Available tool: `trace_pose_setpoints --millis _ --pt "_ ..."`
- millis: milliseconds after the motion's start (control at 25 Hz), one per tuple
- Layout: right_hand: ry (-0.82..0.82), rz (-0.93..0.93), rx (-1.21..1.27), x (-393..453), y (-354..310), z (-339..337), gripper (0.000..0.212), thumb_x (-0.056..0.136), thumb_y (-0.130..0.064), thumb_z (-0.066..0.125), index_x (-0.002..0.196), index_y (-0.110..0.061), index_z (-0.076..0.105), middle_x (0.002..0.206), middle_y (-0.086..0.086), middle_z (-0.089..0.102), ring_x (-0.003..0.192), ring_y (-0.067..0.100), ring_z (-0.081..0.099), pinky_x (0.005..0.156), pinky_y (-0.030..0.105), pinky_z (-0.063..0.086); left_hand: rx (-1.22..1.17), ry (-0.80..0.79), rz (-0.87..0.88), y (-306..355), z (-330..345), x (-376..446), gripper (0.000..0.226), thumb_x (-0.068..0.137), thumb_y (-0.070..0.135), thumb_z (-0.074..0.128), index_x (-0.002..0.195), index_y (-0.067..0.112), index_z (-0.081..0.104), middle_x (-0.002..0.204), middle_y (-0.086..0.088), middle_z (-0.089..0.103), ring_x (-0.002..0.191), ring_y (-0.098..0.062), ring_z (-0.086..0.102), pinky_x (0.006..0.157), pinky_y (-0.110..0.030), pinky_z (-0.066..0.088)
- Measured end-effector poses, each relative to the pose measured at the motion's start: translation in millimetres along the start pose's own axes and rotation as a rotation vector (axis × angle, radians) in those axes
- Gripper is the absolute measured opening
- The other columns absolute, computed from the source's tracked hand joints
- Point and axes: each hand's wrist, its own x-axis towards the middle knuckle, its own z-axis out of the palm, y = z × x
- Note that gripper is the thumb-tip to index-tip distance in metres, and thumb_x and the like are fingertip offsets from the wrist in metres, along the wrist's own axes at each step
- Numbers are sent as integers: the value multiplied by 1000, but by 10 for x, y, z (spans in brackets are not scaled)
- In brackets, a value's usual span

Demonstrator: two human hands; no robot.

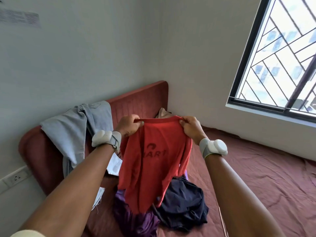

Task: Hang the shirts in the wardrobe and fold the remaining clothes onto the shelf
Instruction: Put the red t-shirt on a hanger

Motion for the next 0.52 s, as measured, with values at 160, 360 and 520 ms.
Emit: trace_pose_setpoints --millis 160,360,520 --pt "263 -113 230 -9 -25 -66 20 95 -11 50 87 -18 67 75 -3 65 69 4 53 67 21 42 -338 -128 100 39 -30 -36 22 82 24 74 100 17 65 91 1 67 81 -11 58 76 -24 45" --pt "-84 55 -127 -158 366 102 15 88 -12 57 76 -12 66 67 -4 58 66 18 50 67 30 38 771 58 -91 -243 189 -99 23 86 31 58 103 19 70 115 -7 57 112 -29 47 94 -44 41" --pt "-94 160 453 -136 -15 159 12 87 -14 57 81 -12 66 72 5 54 66 18 47 64 35 41 571 367 -285 146 360 -65 24 85 9 52 96 14 73 124 -17 46 113 -36 44 92 -44 41"
